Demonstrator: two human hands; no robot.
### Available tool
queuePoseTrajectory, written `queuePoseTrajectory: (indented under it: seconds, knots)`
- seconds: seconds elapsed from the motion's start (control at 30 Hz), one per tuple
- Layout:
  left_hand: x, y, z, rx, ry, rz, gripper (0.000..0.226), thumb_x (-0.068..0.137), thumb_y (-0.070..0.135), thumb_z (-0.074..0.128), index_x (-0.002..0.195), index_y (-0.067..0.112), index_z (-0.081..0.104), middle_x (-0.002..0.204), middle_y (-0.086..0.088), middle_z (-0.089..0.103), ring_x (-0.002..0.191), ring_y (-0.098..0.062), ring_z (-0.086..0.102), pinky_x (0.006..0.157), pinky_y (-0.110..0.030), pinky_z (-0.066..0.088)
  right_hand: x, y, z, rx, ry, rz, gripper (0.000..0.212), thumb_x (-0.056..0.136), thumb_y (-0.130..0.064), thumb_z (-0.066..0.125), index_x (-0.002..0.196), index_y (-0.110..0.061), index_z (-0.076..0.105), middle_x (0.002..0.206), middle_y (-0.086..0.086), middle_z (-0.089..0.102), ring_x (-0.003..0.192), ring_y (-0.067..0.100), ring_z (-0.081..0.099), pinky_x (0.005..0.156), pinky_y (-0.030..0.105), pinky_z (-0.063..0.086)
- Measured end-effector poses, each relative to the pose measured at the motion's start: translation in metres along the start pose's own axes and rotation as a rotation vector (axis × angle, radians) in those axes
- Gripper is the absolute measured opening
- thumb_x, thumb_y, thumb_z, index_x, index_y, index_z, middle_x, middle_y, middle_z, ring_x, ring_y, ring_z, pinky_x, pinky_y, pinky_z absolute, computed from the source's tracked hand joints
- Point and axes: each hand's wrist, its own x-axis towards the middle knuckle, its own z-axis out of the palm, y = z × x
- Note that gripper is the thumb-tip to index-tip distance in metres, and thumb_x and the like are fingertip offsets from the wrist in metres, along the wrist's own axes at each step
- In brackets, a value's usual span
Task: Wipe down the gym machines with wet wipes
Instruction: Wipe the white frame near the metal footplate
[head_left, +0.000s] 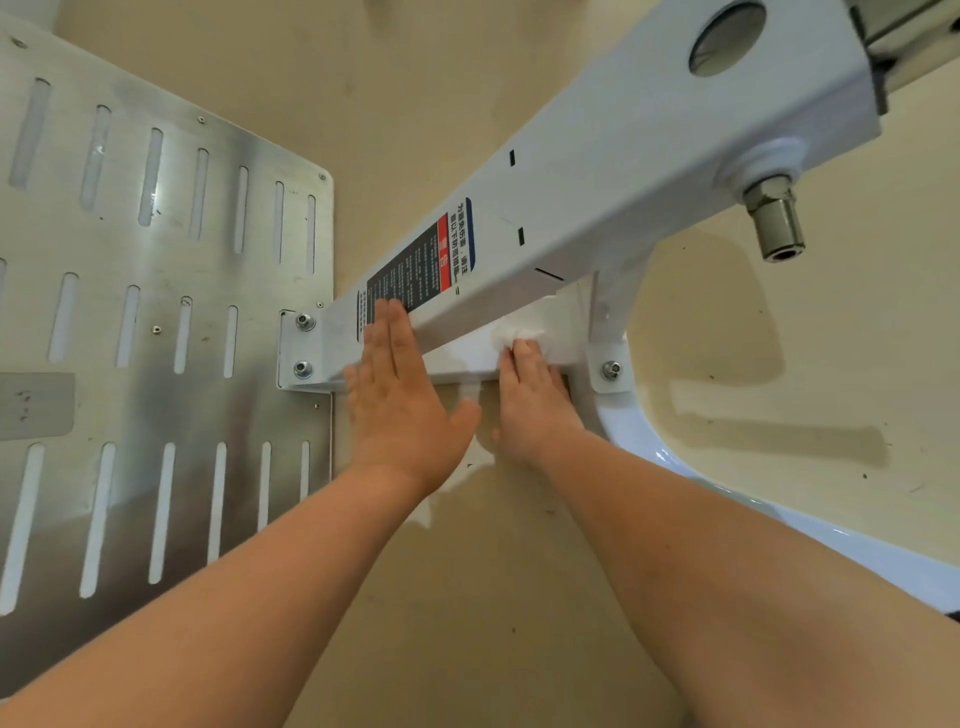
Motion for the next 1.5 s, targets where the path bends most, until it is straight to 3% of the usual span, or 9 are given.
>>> queuePoseTrajectory:
  seconds: [0.13,0.3,0.43,0.73,0.83,0.97,1.07,1.23,1.5]
  knots:
    - [0.0,-0.004,-0.004,0.027,0.002,0.032,0.113,0.089,0.045,0.062,0.155,0.021,-0.027,0.167,0.004,-0.019,0.155,-0.015,-0.011,0.126,-0.047,-0.002,-0.003,-0.003,0.005,-0.079,0.051,0.002,0.098,0.096,-0.044,0.052,0.161,-0.009,-0.014,0.168,0.016,-0.003,0.157,0.033,-0.01,0.126,0.056,-0.005]
    - [0.001,-0.004,-0.003,0.045,-0.022,0.028,0.116,0.087,0.045,0.062,0.153,0.021,-0.03,0.167,0.004,-0.022,0.155,-0.016,-0.012,0.126,-0.048,0.0,-0.005,-0.003,0.01,-0.099,0.042,0.026,0.101,0.095,-0.044,0.052,0.16,-0.007,-0.017,0.164,0.018,-0.032,0.152,0.038,-0.029,0.124,0.056,-0.01]
    - [0.002,-0.006,-0.004,0.07,-0.05,0.026,0.12,0.085,0.045,0.064,0.151,0.021,-0.033,0.166,0.002,-0.024,0.155,-0.016,-0.015,0.126,-0.048,0.001,0.005,0.008,0.003,-0.074,0.049,0.014,0.11,0.092,-0.043,0.056,0.157,-0.012,-0.027,0.163,0.012,-0.037,0.152,0.031,-0.031,0.125,0.053,-0.01]
    - [0.003,-0.01,-0.007,0.081,-0.087,0.049,0.12,0.084,0.042,0.063,0.151,0.022,-0.034,0.165,0.005,-0.026,0.154,-0.017,-0.017,0.126,-0.05,0.0,0.0,-0.016,0.02,-0.059,0.005,-0.103,0.094,0.099,-0.038,0.045,0.16,-0.013,-0.021,0.17,0.009,-0.018,0.156,0.027,-0.02,0.127,0.049,-0.009]
    - [0.004,-0.008,-0.008,0.073,-0.094,0.04,0.121,0.083,0.039,0.064,0.15,0.022,-0.036,0.165,0.005,-0.028,0.154,-0.017,-0.018,0.126,-0.049,-0.001,-0.006,-0.005,0.018,-0.059,0.044,0.007,0.101,0.096,-0.037,0.052,0.158,-0.01,-0.022,0.169,0.014,-0.009,0.157,0.031,-0.013,0.127,0.048,-0.005]
    - [0.005,-0.008,-0.011,0.086,-0.109,0.042,0.122,0.084,0.037,0.065,0.15,0.021,-0.036,0.164,0.004,-0.028,0.154,-0.018,-0.018,0.126,-0.049,-0.002,0.016,-0.001,-0.001,-0.054,0.079,0.176,0.11,0.087,-0.043,0.066,0.16,-0.003,-0.006,0.164,0.017,0.003,0.156,0.035,-0.004,0.127,0.052,-0.004]
    - [0.005,-0.009,-0.013,0.113,-0.132,0.053,0.122,0.084,0.038,0.065,0.15,0.019,-0.036,0.164,0.004,-0.03,0.154,-0.018,-0.019,0.126,-0.049,-0.001,0.026,-0.01,-0.006,-0.032,0.019,0.146,0.113,0.088,-0.048,0.066,0.161,-0.006,-0.009,0.169,0.016,-0.012,0.156,0.033,-0.015,0.126,0.053,-0.009]
    - [0.006,-0.011,-0.015,0.112,-0.14,0.046,0.121,0.083,0.036,0.065,0.151,0.021,-0.034,0.164,0.004,-0.029,0.154,-0.018,-0.018,0.126,-0.05,0.0,0.006,-0.025,0.024,-0.08,-0.019,-0.091,0.087,0.102,-0.039,0.037,0.16,-0.011,-0.021,0.165,0.011,-0.033,0.152,0.03,-0.031,0.124,0.055,-0.013]
    - [0.006,-0.007,-0.026,0.053,-0.206,0.074,0.12,0.084,0.031,0.067,0.153,0.019,-0.03,0.164,0.003,-0.03,0.153,-0.017,-0.02,0.127,-0.04,0.001,0.026,0.002,0.006,-0.061,0.045,0.24,0.115,0.09,-0.046,0.064,0.158,-0.002,-0.019,0.165,0.026,-0.023,0.154,0.042,-0.02,0.126,0.051,-0.008]
